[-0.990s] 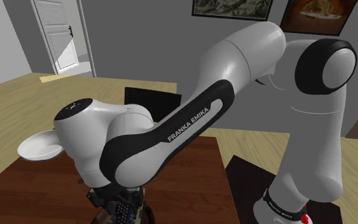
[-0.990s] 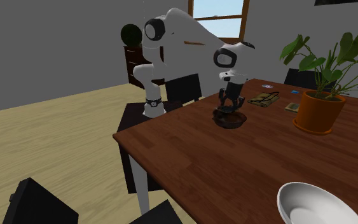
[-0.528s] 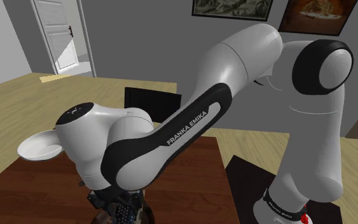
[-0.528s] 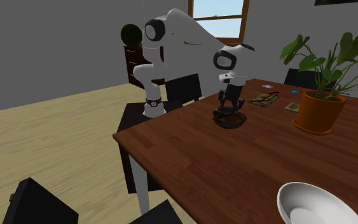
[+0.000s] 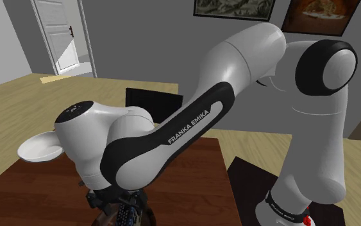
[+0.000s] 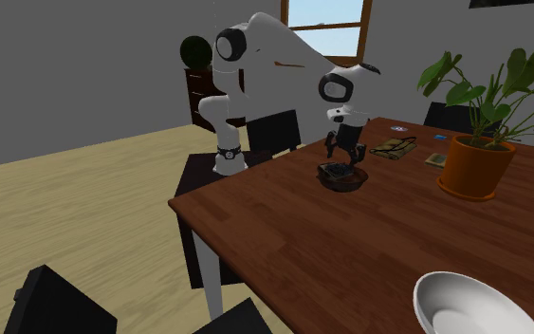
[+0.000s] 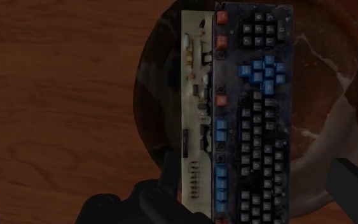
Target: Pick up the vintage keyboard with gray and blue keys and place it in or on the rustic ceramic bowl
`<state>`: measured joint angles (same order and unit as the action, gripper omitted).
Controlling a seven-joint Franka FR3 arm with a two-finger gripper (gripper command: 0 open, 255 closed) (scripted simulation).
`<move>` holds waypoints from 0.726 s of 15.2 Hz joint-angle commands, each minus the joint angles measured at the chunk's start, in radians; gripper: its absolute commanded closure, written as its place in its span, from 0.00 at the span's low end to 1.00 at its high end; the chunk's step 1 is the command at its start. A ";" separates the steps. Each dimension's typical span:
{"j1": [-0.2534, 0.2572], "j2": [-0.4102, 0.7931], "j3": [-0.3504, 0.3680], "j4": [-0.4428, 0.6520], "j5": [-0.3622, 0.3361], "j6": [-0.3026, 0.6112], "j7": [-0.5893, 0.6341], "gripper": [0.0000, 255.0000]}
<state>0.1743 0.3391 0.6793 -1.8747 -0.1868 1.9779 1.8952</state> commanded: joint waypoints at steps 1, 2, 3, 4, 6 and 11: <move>-0.001 -0.014 0.006 0.037 0.012 -0.049 -0.007 0.00; -0.002 -0.021 0.009 0.064 0.019 -0.080 -0.012 0.00; -0.002 -0.026 0.011 0.085 0.023 -0.105 -0.015 0.00; -0.002 -0.026 0.011 0.085 0.023 -0.105 -0.015 0.00; -0.002 -0.026 0.011 0.085 0.023 -0.105 -0.015 0.00; -0.002 -0.026 0.011 0.085 0.023 -0.105 -0.015 0.00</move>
